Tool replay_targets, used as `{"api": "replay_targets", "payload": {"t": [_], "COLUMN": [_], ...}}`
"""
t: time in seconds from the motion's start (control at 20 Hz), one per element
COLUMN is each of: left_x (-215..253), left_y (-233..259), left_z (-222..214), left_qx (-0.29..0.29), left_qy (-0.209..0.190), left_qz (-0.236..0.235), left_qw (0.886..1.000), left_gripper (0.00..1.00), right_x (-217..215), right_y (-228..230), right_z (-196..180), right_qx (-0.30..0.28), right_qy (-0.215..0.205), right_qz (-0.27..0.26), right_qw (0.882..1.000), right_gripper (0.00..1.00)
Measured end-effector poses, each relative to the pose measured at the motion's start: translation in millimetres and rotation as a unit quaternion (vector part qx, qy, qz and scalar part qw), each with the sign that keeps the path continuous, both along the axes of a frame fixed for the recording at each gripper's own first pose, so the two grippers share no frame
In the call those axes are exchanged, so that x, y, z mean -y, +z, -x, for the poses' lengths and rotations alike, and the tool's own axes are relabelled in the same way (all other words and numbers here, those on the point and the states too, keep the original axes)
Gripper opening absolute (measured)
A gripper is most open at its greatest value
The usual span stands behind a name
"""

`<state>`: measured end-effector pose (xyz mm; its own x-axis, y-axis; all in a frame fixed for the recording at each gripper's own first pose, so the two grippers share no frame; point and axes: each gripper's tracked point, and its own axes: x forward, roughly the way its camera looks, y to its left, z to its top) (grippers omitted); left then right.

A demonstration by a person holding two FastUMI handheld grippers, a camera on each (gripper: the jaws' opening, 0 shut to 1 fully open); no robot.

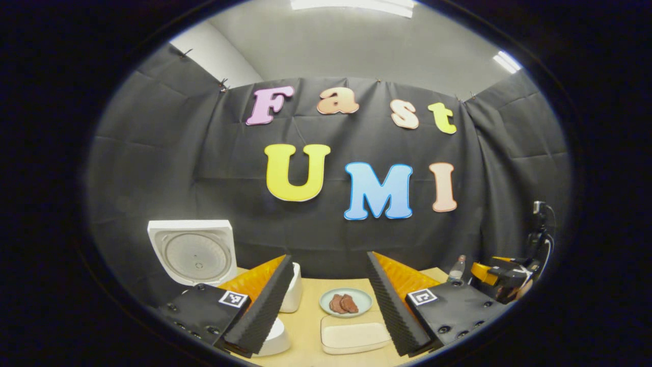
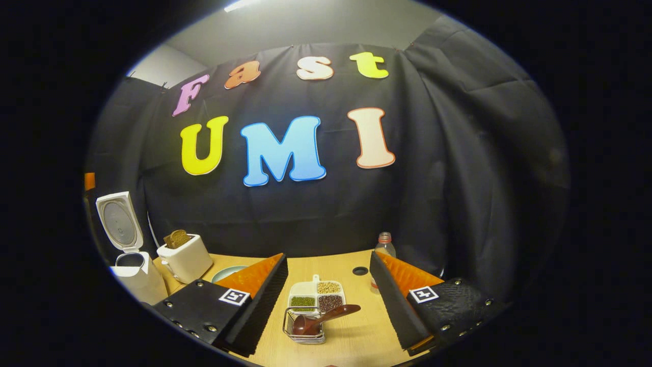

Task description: Close the left gripper, press the button to open the rice cooker; take a wooden spoon from the chopstick holder with the right hand, scoop a spoonful of rice and pour it into the rice cooker, then put the wooden spoon back into the chopstick holder.

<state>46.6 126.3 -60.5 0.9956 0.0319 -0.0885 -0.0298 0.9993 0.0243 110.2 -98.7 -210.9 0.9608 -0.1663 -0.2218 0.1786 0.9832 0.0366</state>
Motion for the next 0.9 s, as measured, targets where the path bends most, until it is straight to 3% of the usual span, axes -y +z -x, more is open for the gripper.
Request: {"api": "replay_targets", "payload": {"t": [0.25,0.35,0.45,0.55,0.6,0.8,0.9], "left_x": [-12,-7,-1,1,2,6,8], "left_y": [9,5,-4,-2,-2,-11,-17], "left_z": [-5,-4,-1,3,4,11,14], "left_qx": [-0.001,-0.008,-0.020,-0.019,-0.018,-0.027,-0.035], "left_qy": [0.019,0.018,0.016,0.018,0.019,0.024,0.025], "left_qz": [-0.004,0.003,0.003,-0.004,-0.007,-0.012,-0.011], "left_qw": [1.000,1.000,1.000,1.000,1.000,0.999,0.999], "left_gripper": [1.00,0.96,1.00,0.96,1.00,0.96,0.98], "right_x": [16,17,15,15,16,15,12], "right_y": [-58,-79,-92,-103,-108,-127,-136], "right_z": [-13,-15,-16,-17,-18,-21,-24], "right_qx": [-0.031,-0.046,-0.053,-0.060,-0.064,-0.072,-0.077], "right_qy": [-0.008,-0.006,-0.003,0.002,0.001,-0.009,-0.009], "right_qz": [-0.015,-0.021,-0.023,-0.021,-0.026,-0.050,-0.057], "right_qw": [0.999,0.999,0.998,0.998,0.998,0.996,0.995], "right_gripper": [0.98,0.98,0.98,0.98,0.98,0.99,0.98]}}
